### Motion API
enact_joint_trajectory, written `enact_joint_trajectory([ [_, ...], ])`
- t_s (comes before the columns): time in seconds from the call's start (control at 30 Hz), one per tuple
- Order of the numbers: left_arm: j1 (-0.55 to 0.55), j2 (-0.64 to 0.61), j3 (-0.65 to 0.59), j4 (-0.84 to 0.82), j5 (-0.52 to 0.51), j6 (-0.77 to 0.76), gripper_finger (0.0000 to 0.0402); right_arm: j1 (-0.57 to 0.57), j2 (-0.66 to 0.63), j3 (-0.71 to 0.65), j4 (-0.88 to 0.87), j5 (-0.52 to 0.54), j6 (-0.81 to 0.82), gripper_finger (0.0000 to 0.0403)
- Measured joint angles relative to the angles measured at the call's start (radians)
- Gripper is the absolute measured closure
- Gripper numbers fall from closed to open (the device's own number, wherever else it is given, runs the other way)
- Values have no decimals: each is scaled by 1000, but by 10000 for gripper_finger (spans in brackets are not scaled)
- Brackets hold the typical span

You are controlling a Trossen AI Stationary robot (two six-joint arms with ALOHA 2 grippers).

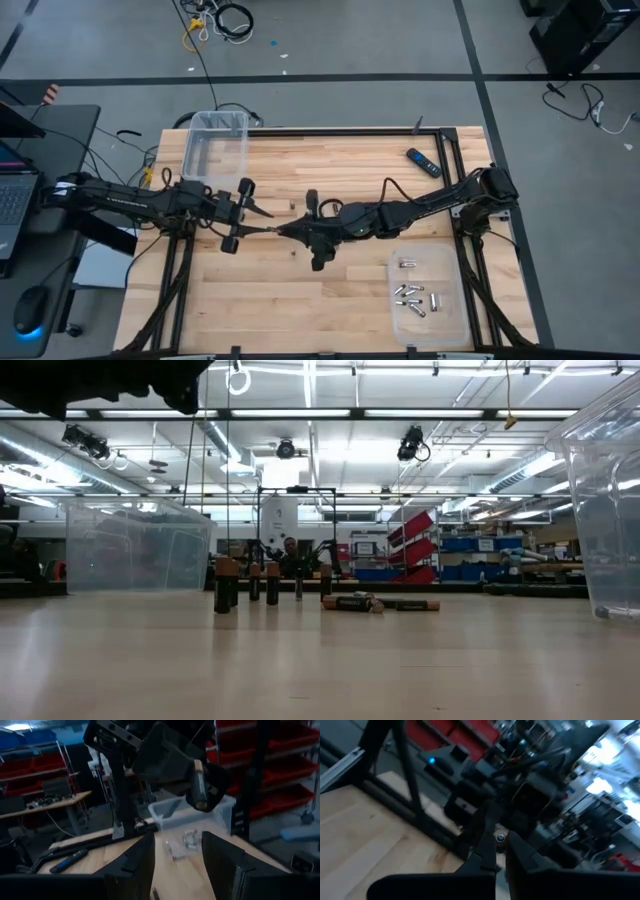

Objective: Sort batteries
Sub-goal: Put the black and copper battery into the top transparent bin

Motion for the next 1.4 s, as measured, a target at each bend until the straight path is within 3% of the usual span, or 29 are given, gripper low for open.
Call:
enact_joint_trajectory([
  [0.7,0,142,0,310,19,-26,241,-36,0,0,33,3,-9,393],
  [1.03,0,143,0,323,20,-20,242,-36,1,0,26,4,-9,392],
  [1.17,0,143,0,321,20,-16,278,-36,1,0,25,4,-9,392],
  [1.3,0,143,0,318,24,-10,370,-36,1,0,21,4,-7,392],
  [1.4,0,143,0,319,25,9,384,-35,1,0,5,5,-5,389],
])
